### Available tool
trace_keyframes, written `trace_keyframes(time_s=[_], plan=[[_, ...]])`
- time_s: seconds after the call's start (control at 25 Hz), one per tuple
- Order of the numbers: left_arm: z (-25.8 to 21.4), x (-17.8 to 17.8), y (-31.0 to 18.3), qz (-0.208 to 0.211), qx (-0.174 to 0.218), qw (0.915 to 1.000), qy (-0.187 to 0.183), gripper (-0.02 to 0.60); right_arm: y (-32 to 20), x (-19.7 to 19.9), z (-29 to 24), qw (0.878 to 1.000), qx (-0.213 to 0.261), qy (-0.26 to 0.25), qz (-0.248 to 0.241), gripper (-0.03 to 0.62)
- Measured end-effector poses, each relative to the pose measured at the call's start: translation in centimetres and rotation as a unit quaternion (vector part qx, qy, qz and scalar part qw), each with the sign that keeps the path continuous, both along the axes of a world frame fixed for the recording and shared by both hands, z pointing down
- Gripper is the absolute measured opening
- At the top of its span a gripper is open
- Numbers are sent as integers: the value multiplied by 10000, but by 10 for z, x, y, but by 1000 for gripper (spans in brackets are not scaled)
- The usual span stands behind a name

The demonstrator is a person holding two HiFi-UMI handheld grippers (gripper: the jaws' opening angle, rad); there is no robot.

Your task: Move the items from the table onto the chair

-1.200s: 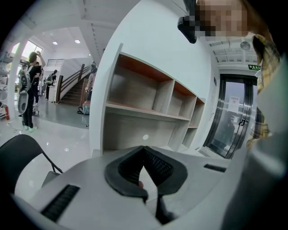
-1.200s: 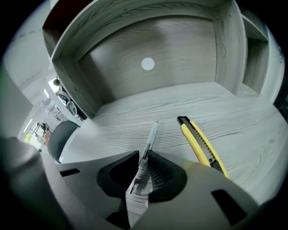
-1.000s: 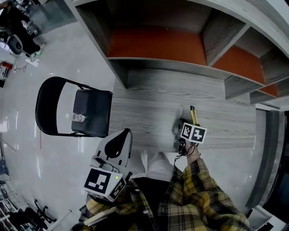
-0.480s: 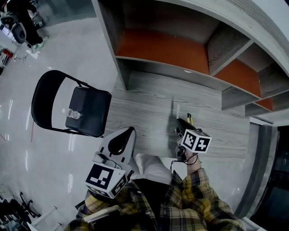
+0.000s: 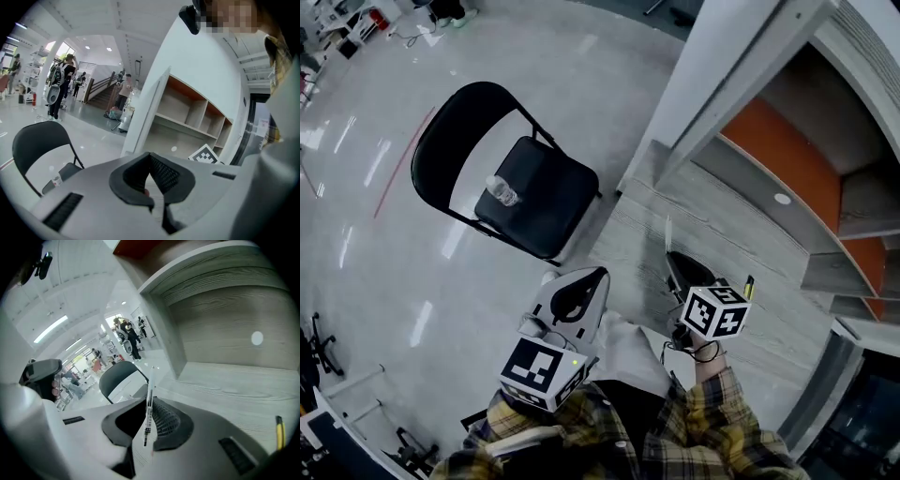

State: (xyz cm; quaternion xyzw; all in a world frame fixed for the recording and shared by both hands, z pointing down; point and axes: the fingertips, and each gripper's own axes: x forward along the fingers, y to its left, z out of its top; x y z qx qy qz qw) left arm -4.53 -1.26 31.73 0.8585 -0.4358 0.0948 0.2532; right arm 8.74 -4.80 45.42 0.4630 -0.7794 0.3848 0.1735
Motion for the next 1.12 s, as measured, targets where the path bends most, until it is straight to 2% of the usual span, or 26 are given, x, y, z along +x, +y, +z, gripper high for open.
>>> trace_keyframes(time_s=[0.28,0.44,0.56,0.84,1.12], plan=[[40,-122,-26,-434,-293,9986,-24,3,-35,-163,34,9970,-193,-208,-717,52],[66,-173,-46,-488,-451,9978,-75,3,-53,-238,67,9945,-355,-280,-941,52],[83,-205,-63,-600,-382,9974,-70,3,-63,-284,96,9932,-519,-316,-993,52],[136,-256,-84,-778,-478,9957,-161,3,-82,-345,196,9911,-964,-103,-918,52],[198,-279,-82,-964,-1013,9901,-81,3,-102,-363,318,9832,-1635,342,-742,54]])
